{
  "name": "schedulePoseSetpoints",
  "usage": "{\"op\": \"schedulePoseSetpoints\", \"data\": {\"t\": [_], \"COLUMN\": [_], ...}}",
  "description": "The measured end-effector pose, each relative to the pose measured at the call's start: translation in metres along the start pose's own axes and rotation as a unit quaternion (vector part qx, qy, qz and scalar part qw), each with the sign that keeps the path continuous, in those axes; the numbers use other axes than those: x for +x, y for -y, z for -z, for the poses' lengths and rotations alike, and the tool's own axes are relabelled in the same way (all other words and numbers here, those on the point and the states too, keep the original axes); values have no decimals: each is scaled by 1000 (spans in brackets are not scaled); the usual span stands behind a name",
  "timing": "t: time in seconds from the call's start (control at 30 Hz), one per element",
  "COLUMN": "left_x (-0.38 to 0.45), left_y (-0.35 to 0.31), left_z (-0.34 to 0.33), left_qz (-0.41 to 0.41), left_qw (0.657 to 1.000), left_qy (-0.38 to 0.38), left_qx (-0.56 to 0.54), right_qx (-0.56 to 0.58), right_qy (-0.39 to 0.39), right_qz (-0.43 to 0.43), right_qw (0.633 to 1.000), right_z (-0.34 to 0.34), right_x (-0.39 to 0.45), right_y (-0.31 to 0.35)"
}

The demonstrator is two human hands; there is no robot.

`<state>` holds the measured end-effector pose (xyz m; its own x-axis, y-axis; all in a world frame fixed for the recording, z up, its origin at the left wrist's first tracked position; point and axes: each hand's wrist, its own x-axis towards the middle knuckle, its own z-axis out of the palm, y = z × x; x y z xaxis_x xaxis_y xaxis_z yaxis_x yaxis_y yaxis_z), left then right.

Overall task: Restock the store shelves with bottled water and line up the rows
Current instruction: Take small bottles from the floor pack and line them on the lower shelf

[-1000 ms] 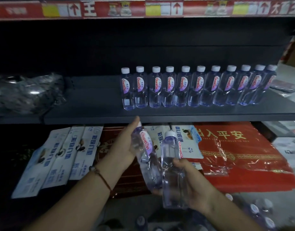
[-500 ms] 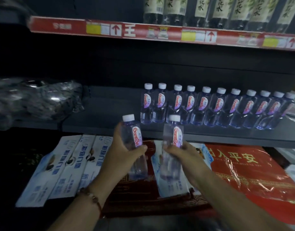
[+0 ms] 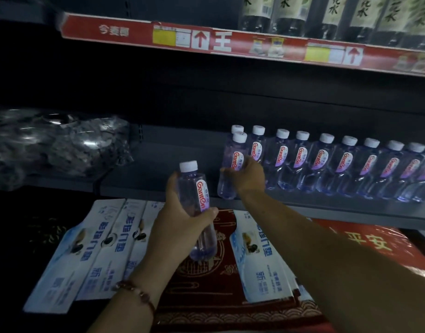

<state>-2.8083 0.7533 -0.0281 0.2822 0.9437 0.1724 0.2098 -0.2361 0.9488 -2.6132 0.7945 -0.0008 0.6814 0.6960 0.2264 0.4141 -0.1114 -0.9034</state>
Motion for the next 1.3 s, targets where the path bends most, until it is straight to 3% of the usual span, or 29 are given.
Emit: {"op": "schedulePoseSetpoints", "data": {"t": [0.4,0.67,0.8,0.87,0.93,1.0,1.3], "left_x": [11,12,13,14,13,9,-21], "left_y": [1,2,3,2,3,3,-6], "left_z": [-11,-23,-30,-35,-42,-49,-80], "left_qz": [-9,-1,9,19,30,30,-3], "left_qw": [1000,1000,999,998,995,994,991], "left_qy": [9,22,30,30,31,49,116], "left_qx": [-7,-2,-33,-59,-85,-89,-61], "right_qx": [-50,17,-25,24,118,126,10], "right_qy": [-47,19,129,213,303,337,246], "right_qz": [29,30,6,-69,-154,-167,-52], "right_qw": [997,999,991,974,933,918,968], "right_z": [-29,1,36,52,65,76,102], "right_x": [24,-2,-44,-69,-94,-112,-142], "right_y": [-15,-5,-7,-18,-30,-43,-59]}}
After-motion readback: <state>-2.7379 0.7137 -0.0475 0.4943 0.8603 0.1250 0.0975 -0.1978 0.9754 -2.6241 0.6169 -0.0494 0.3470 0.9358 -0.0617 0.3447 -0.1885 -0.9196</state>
